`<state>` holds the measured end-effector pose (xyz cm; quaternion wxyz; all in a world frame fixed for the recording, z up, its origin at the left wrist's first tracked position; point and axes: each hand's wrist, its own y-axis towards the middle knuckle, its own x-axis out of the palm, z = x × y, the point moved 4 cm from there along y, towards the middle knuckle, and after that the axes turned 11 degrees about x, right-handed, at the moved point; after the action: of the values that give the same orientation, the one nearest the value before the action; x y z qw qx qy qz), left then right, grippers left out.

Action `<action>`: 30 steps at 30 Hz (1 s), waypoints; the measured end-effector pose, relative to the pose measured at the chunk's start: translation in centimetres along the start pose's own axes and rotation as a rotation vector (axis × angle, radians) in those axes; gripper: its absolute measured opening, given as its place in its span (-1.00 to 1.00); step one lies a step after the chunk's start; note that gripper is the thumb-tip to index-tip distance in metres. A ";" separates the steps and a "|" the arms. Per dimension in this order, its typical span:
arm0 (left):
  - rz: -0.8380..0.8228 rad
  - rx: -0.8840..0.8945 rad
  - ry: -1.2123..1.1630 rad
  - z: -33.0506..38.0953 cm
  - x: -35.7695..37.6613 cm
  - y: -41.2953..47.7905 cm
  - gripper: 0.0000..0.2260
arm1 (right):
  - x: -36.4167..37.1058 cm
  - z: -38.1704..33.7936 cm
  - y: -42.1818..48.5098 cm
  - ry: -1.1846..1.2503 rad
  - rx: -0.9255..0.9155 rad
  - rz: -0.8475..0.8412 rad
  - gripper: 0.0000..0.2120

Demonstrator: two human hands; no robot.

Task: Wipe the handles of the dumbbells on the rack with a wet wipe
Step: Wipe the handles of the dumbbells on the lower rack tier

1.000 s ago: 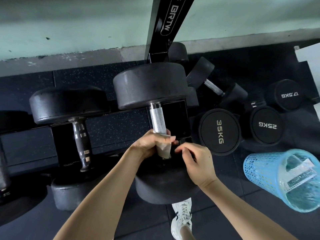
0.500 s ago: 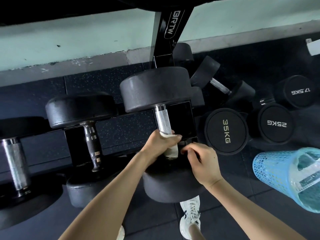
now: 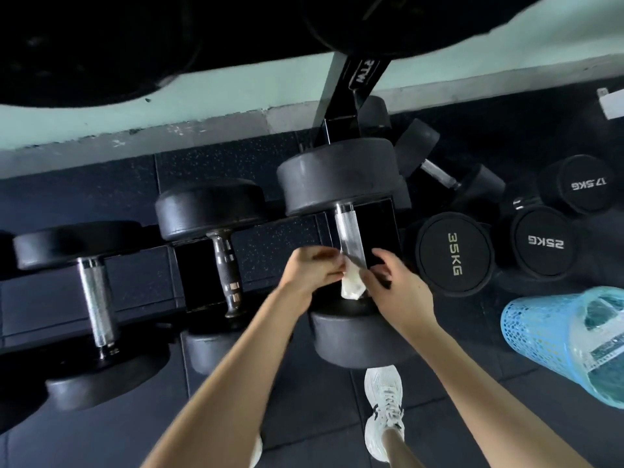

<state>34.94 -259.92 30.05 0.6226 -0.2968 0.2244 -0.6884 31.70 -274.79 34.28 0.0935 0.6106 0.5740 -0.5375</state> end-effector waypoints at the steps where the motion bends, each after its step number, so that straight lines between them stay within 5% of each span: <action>1: 0.045 0.006 0.035 -0.2 0.3 0.3 -0.87 | 0.3 -0.9 0.0 -0.047 0.010 -0.013 -0.63; 4: 0.188 0.038 0.182 -0.5 0.4 0.7 -0.83 | 1.1 -2.1 0.5 -0.129 0.120 0.035 -0.67; 7: 0.152 0.007 0.020 -0.9 0.1 0.6 -0.83 | 2.0 -2.2 0.8 -0.116 0.198 0.017 -0.77; 13: 0.162 0.038 -0.090 0.5 -3.6 -1.4 -0.85 | 1.7 -4.9 -0.2 0.217 0.192 -0.045 -0.91; 18: 0.363 0.129 0.024 1.7 -11.3 -4.5 -0.74 | 4.2 -10.0 -1.7 0.311 0.157 -0.061 -0.73; 25: 0.495 0.159 0.280 1.1 -22.6 -6.6 -0.82 | 14.4 -17.7 -1.0 0.318 0.076 -0.074 -0.84; 30: 0.529 0.317 0.597 3.5 -26.9 -7.5 -0.88 | 17.2 -17.6 -2.2 0.702 0.203 -0.117 -0.87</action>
<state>33.21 -232.11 34.18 0.7235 0.0824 0.3546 -0.5866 35.58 -250.91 29.39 -0.2013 0.7300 0.5488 -0.3540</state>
